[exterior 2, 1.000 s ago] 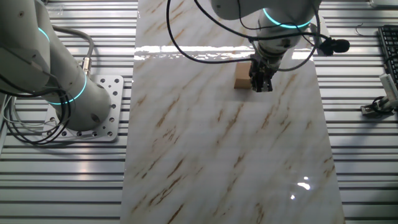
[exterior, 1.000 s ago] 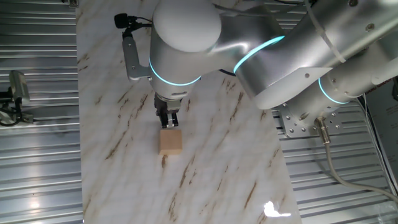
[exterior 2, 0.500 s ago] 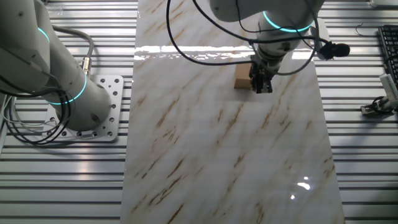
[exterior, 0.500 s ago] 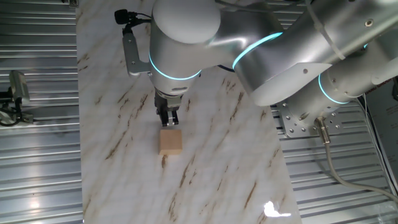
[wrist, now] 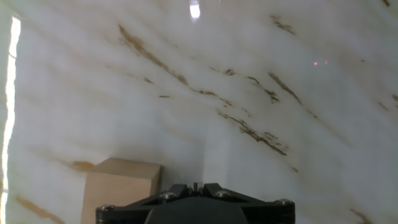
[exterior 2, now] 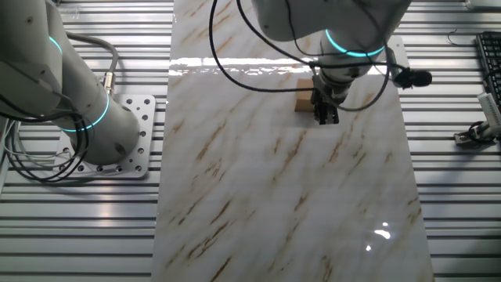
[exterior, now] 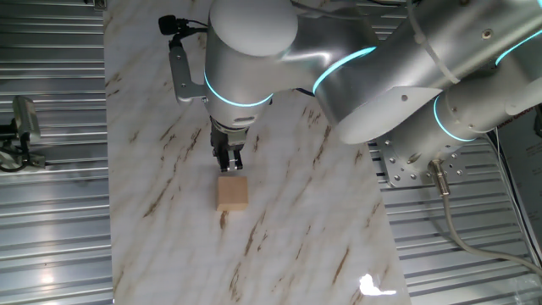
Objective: Approach and touch the side of the small block
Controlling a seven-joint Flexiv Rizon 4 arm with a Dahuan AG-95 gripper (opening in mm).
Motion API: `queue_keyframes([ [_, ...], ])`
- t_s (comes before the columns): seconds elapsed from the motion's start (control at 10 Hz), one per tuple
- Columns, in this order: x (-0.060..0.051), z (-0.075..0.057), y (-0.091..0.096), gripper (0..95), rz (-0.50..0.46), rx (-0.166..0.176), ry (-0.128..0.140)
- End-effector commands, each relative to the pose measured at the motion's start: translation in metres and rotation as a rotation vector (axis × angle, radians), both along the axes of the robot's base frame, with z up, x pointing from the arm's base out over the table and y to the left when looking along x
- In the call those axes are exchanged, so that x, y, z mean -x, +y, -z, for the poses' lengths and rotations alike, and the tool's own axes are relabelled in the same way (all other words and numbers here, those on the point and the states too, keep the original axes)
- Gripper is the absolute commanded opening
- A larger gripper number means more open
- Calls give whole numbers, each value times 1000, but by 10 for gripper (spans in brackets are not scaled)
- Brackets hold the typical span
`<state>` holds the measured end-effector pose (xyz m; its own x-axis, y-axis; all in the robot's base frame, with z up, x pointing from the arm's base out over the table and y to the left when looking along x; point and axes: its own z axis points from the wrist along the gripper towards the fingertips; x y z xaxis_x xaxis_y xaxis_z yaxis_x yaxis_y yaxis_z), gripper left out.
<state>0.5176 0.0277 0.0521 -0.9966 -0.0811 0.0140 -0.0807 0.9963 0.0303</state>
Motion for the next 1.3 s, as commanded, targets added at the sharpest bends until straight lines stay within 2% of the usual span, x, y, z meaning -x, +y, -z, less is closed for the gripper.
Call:
queue_keyframes([
  [0.1,0,3,1,0,5,-18,-1],
  [0.3,-1,5,3,0,17,-34,-3],
  [1.3,-3,10,27,0,54,-34,0],
])
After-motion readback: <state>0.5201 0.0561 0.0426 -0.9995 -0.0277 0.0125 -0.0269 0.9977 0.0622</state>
